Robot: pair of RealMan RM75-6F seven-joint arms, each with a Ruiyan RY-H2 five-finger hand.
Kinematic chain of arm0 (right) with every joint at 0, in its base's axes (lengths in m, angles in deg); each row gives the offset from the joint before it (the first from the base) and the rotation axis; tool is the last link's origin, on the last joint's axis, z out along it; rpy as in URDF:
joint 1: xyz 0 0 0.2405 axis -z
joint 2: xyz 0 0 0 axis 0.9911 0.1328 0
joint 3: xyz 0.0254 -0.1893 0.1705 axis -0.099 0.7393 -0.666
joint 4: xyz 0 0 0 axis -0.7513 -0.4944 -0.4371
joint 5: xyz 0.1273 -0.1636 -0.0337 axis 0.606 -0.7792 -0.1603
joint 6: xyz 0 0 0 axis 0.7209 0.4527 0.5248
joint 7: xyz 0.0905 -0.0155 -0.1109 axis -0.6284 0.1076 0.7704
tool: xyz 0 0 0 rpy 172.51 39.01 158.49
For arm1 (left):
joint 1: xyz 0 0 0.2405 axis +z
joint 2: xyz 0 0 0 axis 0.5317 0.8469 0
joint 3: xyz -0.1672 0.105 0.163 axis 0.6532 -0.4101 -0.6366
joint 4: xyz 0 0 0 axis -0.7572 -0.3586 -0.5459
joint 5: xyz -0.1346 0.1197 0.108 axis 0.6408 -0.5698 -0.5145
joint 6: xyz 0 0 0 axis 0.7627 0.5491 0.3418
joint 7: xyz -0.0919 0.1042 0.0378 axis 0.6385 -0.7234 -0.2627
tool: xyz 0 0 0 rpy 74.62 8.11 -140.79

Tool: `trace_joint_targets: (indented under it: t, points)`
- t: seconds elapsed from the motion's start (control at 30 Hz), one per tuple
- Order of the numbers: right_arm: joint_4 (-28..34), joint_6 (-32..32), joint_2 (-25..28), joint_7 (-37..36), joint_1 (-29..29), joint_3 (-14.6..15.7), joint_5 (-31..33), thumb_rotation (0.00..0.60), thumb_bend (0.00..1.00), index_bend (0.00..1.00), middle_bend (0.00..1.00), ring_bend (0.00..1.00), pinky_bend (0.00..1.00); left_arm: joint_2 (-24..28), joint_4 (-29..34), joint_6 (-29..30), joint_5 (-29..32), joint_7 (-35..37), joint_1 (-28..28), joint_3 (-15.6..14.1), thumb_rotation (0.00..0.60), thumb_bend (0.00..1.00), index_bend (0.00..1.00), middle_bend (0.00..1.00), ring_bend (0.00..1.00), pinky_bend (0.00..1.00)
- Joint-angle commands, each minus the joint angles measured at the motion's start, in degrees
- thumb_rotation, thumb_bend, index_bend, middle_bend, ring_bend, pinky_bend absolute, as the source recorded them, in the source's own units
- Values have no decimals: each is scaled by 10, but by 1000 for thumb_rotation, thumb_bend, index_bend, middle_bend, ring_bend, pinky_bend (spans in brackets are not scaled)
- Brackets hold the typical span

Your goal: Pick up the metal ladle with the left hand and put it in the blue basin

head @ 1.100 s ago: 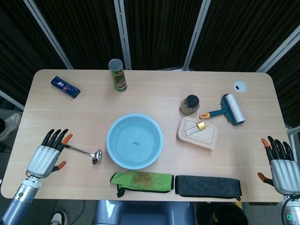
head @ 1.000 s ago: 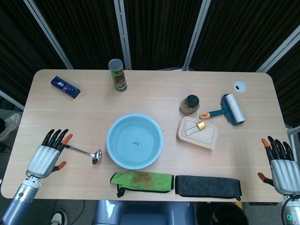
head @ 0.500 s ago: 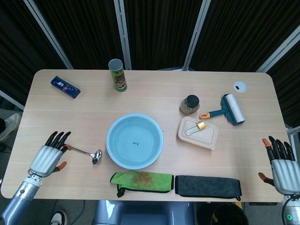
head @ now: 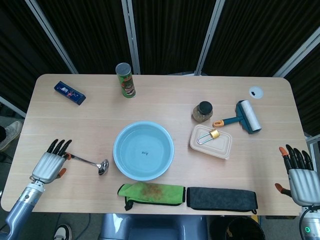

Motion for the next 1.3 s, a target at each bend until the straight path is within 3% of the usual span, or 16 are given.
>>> trace_joint_targets:
  t: [0.03, 0.47, 1.3]
  points:
    - [0, 1, 1, -1, 0, -1, 1, 600, 0, 0, 0, 0, 0, -26, -31, 2, -2, 0, -3, 2, 600, 316, 410, 0, 0, 0]
    - [-1, 9, 14, -27, 5, -5, 3, 600, 0, 0, 0, 0, 0, -89, -96, -19, 8, -19, -16, 8, 600, 321, 413, 0, 0, 0]
    - [-5, -4, 8, -11, -1, -11, 23, 600, 0, 0, 0, 0, 0, -145, -179, -78, 29, 10, -51, 15, 600, 319, 419, 0, 0, 0]
